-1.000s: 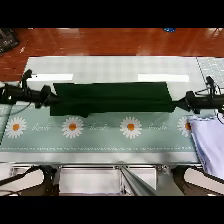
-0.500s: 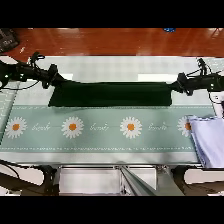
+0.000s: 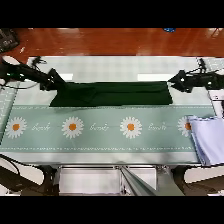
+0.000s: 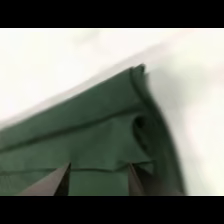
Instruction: Fold the shirts.
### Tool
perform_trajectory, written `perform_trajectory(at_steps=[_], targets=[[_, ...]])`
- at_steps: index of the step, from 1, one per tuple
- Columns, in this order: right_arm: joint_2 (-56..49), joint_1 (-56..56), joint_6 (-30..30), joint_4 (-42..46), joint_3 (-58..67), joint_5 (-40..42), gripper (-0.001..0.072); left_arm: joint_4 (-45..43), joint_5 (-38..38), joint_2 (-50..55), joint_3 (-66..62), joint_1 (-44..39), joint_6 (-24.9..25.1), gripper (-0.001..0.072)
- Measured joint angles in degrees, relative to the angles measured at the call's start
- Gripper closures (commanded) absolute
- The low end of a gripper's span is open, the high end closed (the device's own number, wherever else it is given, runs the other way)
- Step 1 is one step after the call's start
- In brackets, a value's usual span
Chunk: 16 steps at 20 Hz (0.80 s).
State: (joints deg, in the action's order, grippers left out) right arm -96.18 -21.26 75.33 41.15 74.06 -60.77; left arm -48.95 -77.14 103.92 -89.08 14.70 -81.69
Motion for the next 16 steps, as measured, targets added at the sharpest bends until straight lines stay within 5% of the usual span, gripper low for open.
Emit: perform_trajectory(at_steps=[7,12,16], targets=[[8.3,-8.8,1.9,11.0,-3.0,-5.4,0.0293,-4.0,7.2,-22.7,6.4,4.7,2.4,0.0198],[6.4,-7.8,2.3,10.8,-8.3,-2.4,0.0293,-5.8,21.0,-43.2,32.4,-3.4,3.1,0.0198],[0.8,-4.6,1.4,6.0,-7.4,-1.2,0.0293,-5.9,26.7,-48.6,44.6,-11.5,3.0,0.0198]])
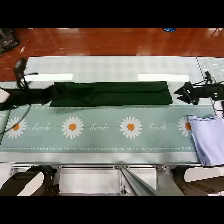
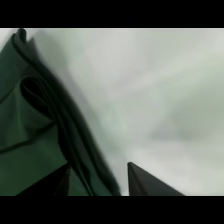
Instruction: Fold the shirts.
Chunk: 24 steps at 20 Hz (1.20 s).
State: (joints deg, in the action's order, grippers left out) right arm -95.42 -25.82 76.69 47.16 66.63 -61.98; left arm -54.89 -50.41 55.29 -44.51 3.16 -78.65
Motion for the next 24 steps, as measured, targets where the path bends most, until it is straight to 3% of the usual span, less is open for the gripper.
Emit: perform_trajectory(at_steps=[2,3,4,5,6,7,8,13,17,24], targets=[[-2.8,2.5,-0.4,-2.3,1.2,-0.3,0.0296,-0.1,1.9,-0.1,2.5,-2.9,0.0,0.0198],[-4.1,4.1,-0.5,-3.8,1.7,-0.5,0.0356,0.1,3.0,0.1,3.3,-4.0,0.0,0.0198],[-5.0,5.6,-0.8,-3.9,2.3,-0.8,0.0578,0.4,3.9,0.5,3.8,-4.8,0.0,0.0199],[-5.9,7.2,-1.1,-4.0,2.7,-0.5,0.0692,1.2,4.6,0.9,4.2,-5.4,0.0,0.0202],[-6.3,8.8,-1.8,-3.8,3.5,-0.7,0.0693,2.3,5.4,1.3,4.5,-5.8,0.0,0.0239],[-6.3,10.1,-2.4,-3.4,4.4,-0.7,0.0693,3.3,5.6,1.6,4.7,-6.3,-0.1,0.0505],[-5.8,11.1,-2.9,-3.1,5.2,-0.9,0.0693,4.7,5.9,1.9,4.8,-6.8,-0.1,0.067],[4.9,12.5,-2.9,0.0,7.1,-3.3,0.0693,9.0,10.2,4.2,2.8,-10.6,0.2,0.0682],[17.8,12.8,0.2,5.8,5.9,-6.4,0.0693,11.7,13.6,15.1,-8.1,-18.3,0.2,0.0682],[40.4,12.9,3.8,8.2,-2.9,-10.8,0.0693,12.3,3.9,40.9,-33.7,-32.5,-4.4,0.0682]])
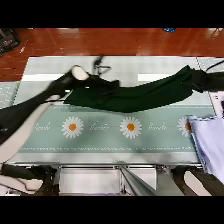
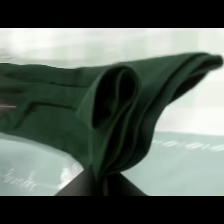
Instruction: Fold the shirts.
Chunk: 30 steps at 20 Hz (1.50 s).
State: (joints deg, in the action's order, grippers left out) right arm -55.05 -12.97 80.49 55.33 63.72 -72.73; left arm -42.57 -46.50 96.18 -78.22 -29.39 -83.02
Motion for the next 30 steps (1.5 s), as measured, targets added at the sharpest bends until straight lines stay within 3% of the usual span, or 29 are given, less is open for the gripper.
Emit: perform_trajectory(at_steps=[6,10,15,19,22,27,30], targets=[[9.5,0.0,1.1,-4.2,-2.9,-1.6,0.0693,0.2,-6.3,14.9,-16.1,-13.0,-5.6,0.0682],[11.1,0.0,1.3,-5.0,-3.3,-2.7,0.0693,0.0,-8.5,18.8,-21.0,-18.9,-5.7,0.0682],[11.6,0.0,1.3,-5.4,-3.4,-2.6,0.0693,-4.3,-13.9,17.0,-22.7,-13.8,-7.0,0.0681],[9.7,3.0,1.1,-7.1,-3.3,-0.7,0.0693,-17.5,-22.3,7.1,-21.9,-3.8,-7.1,0.068],[4.8,10.5,1.0,-8.9,-1.8,3.2,0.0692,-30.6,-26.0,-6.1,-16.5,4.5,-6.6,0.068],[-12.8,24.3,2.0,-9.8,8.1,10.6,0.0692,-39.1,-21.6,-33.9,6.5,16.0,-9.6,0.0681],[-24.9,30.4,2.6,-10.1,15.8,12.5,0.0692,-39.0,-17.9,-48.7,22.7,18.6,-13.6,0.0681]])
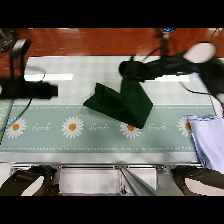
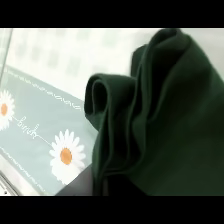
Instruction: Fold the shirts.
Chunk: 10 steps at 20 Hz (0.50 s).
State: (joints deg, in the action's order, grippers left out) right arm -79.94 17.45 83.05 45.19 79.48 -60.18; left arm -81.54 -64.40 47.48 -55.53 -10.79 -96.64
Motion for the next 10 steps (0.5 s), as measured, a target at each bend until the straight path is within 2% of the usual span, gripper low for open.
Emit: perform_trajectory(at_steps=[2,5,6,7,8,9,10], targets=[[-7.7,3.5,0.5,-0.3,5.2,1.0,0.0692,1.8,1.7,-6.8,8.9,0.7,-3.8,0.068],[-16.9,7.3,1.2,-0.9,11.1,2.2,0.0673,6.4,3.8,-12.3,18.1,0.7,-6.6,0.0681],[-19.3,8.3,1.7,-1.0,12.4,2.5,0.0632,7.7,5.1,-13.1,20.2,0.4,-6.9,0.0681],[-21.4,9.2,2.3,-1.2,13.4,2.8,0.0507,8.9,5.8,-13.6,21.7,0.1,-6.9,0.0681],[-23.0,9.9,2.8,-1.6,14.1,2.9,0.0324,9.9,6.9,-13.9,22.9,-0.2,-7.1,0.068],[-24.4,10.7,3.2,-1.8,14.7,2.8,0.0294,10.6,8.0,-13.9,23.8,-0.6,-7.1,0.0681],[-25.4,11.2,3.4,-2.1,15.1,2.4,0.0294,11.2,8.9,-13.8,24.3,-0.9,-7.3,0.068]])
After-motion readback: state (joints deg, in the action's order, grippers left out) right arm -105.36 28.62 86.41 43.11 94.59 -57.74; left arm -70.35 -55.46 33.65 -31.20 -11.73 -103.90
